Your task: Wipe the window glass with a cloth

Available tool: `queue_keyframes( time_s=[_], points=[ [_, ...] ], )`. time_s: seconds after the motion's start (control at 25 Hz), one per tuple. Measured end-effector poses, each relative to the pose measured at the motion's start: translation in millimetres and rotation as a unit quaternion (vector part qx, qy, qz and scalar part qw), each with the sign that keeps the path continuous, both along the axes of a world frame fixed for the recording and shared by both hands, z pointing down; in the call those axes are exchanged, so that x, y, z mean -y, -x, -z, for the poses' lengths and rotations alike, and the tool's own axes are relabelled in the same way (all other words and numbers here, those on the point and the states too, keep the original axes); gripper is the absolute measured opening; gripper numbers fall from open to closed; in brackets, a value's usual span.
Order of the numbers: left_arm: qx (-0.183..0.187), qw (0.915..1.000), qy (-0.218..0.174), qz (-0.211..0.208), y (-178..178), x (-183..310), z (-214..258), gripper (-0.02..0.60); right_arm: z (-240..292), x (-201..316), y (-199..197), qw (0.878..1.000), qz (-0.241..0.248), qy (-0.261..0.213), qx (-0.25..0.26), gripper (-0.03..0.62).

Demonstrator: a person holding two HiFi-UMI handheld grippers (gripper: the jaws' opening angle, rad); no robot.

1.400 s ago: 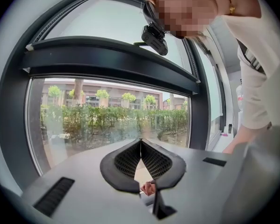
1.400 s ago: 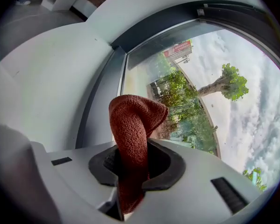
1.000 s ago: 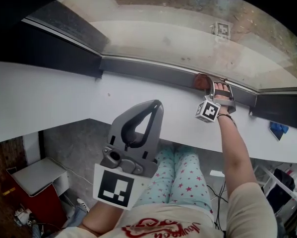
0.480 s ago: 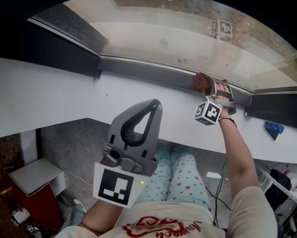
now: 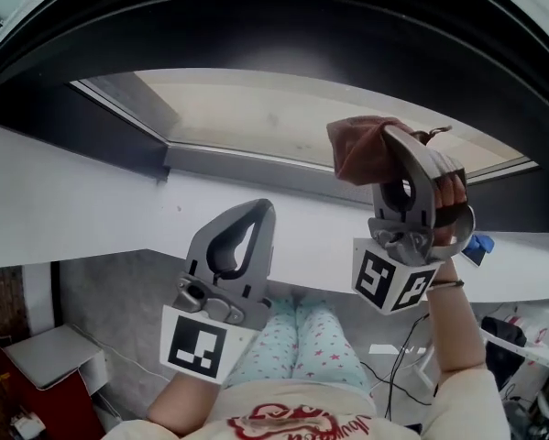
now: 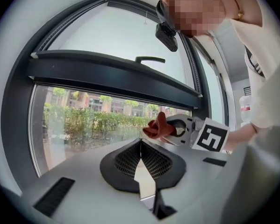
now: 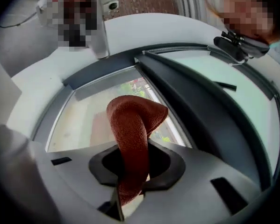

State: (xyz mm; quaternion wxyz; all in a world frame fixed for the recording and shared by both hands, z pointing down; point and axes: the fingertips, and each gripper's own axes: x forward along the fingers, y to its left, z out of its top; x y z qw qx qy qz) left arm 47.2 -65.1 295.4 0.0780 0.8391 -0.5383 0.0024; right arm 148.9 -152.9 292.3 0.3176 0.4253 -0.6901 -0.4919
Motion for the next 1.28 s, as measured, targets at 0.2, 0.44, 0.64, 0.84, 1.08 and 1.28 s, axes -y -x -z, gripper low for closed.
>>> queue_keyframes(
  time_s=[0.2,0.44,0.64,0.84,1.08,1.28],
  points=[
    [-0.001,0.9998,-0.016,-0.014,-8,-8,15,0.021,64,3,6,0.996,-0.011,-0.085,0.024,0.091],
    [0.002,0.999,-0.044,-0.005,-5,-17,40,0.021,80,-3,27,0.996,0.01,-0.09,0.016,0.089],
    [0.005,0.9984,-0.056,0.003,-2,-33,63,0.021,76,-2,20,0.997,-0.015,-0.075,0.012,0.089],
    [-0.003,0.9986,-0.05,0.02,20,-30,49,0.021,38,27,22,0.996,-0.042,-0.071,0.019,0.089],
    [-0.004,0.9992,-0.032,0.024,34,-33,34,0.021,32,30,37,0.994,-0.034,-0.102,0.025,0.089],
    [-0.001,0.9992,-0.031,0.024,31,-33,31,0.021,39,39,38,0.99,-0.04,-0.13,0.042,0.089]
  ],
)
